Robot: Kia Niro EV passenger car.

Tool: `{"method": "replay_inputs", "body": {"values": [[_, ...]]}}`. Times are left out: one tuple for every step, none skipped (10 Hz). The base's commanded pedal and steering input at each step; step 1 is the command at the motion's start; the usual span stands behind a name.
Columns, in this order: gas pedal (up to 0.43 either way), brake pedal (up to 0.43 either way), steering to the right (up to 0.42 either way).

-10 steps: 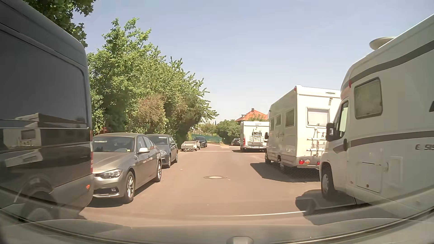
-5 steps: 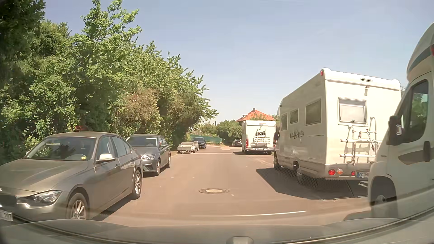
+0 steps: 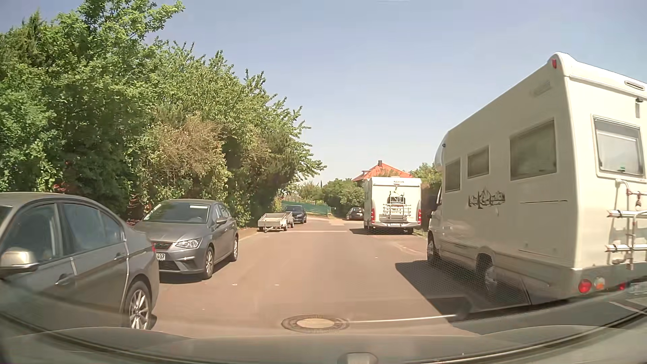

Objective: Follow the waypoints while adhering to traffic rules and regulations

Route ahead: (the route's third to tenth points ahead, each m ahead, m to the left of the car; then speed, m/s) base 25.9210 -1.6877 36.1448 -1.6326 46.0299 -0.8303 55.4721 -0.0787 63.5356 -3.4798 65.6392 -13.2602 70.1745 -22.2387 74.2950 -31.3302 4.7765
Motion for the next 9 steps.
{"method": "replay_inputs", "body": {"values": [[0.067, 0.0, -0.001], [0.067, 0.0, 0.0], [0.067, 0.0, 0.001], [0.067, 0.0, 0.0], [0.067, 0.0, 0.0], [0.067, 0.0, 0.0], [0.067, 0.0, 0.0], [0.067, 0.0, 0.0], [0.067, 0.0, -0.001]]}}
